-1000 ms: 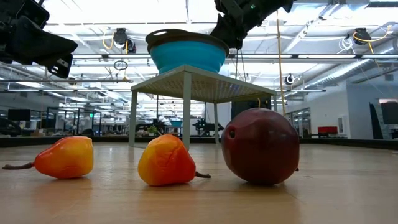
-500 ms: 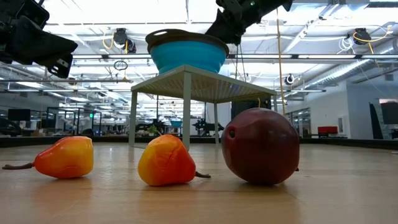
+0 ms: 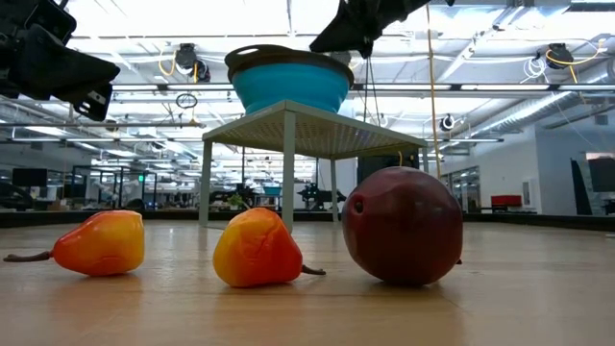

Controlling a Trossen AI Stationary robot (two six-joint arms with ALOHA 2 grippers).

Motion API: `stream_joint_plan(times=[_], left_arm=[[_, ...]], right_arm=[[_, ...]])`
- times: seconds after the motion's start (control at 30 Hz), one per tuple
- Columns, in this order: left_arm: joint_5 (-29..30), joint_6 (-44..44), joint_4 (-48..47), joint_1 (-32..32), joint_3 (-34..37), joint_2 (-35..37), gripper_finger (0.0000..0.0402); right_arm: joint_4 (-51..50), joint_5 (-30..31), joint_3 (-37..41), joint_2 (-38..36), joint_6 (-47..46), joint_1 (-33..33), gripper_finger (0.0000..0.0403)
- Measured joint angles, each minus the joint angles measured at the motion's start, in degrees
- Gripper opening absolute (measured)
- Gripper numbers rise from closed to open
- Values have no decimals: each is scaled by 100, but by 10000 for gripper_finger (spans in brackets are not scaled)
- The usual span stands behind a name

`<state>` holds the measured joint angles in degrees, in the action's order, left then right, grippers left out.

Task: Pick & Place Fruit
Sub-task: Put the red pomegranate into the blue strainer bowl on the shelf

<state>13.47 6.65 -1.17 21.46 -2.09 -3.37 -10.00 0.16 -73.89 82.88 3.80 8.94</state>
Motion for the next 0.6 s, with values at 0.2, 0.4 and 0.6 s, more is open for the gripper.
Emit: stream_joint_plan(times=[0.2, 0.4, 0.6], left_arm=[[0, -1, 4, 0, 0, 1, 24], [0, -2, 9, 0, 0, 1, 24], [0, -2, 46, 0, 0, 0, 24]], right_arm=[[68, 1, 2, -38, -10, -132, 2], [34, 1, 2, -159, -10, -315, 1], [44, 299, 2, -406, -10, -570, 1]])
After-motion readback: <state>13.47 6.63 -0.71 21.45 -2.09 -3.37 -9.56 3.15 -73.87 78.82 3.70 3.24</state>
